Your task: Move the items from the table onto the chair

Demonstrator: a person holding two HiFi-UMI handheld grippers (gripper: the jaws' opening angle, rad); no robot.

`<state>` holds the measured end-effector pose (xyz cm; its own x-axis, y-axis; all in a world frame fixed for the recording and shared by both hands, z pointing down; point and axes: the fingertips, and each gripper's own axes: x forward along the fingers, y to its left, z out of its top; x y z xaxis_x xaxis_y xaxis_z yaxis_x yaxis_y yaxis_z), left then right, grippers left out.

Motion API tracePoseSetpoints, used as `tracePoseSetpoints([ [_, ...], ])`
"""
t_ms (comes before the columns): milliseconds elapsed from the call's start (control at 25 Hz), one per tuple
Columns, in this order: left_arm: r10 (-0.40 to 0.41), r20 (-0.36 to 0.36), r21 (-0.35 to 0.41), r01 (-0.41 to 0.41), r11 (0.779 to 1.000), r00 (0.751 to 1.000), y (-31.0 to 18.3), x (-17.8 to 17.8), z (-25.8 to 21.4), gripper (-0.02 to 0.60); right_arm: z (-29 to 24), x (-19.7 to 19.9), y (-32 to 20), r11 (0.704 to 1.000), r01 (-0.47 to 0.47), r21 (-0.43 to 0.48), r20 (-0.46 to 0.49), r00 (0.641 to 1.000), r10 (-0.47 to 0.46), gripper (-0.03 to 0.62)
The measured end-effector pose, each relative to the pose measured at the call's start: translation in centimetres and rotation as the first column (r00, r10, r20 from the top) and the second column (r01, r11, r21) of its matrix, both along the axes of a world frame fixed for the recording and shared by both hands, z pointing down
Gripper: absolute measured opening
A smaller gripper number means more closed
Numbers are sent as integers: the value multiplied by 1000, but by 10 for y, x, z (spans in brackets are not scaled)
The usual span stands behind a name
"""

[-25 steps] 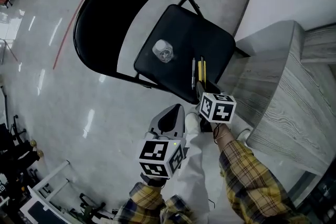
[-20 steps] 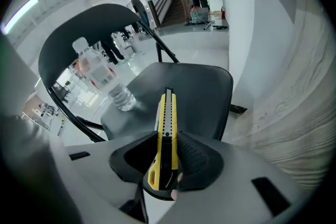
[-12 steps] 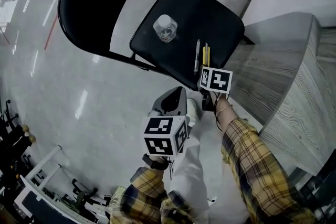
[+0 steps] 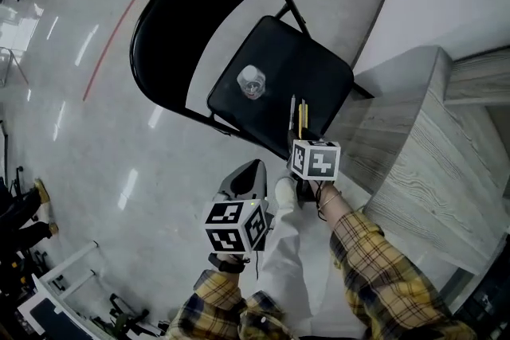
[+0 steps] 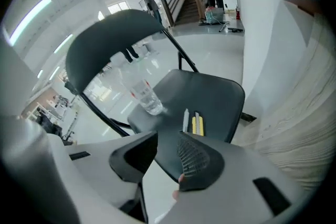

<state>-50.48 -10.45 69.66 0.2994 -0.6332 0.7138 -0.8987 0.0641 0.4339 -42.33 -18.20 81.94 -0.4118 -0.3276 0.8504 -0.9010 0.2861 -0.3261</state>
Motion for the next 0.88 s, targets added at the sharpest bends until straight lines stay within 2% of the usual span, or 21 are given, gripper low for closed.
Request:
tracePoseSetpoints([
  [120,11,26,44,-12,999,1000,0,-7,-41,3,-68,-21,9,996,64,55,101,992,-69,127],
  [240,41,53,91,-46,995,998,0,-4,-87,3,-144,-34,23,984,126,128,193,970,-149,127],
  [400,62,86,147,-74,986,994,2,19,-147,3,-237,-23,47,965,156,211,292,932,-214,126],
  [600,109,109,246,-133,960,988,2,66,-223,3,-333,20,78,940,129,315,382,890,-250,127],
  [760,197,139,331,-233,914,971,3,119,-277,3,-395,80,97,909,27,416,433,873,-224,126],
  [880,264,151,376,-302,876,953,9,175,-305,3,-427,144,112,869,-56,492,439,878,-192,126],
])
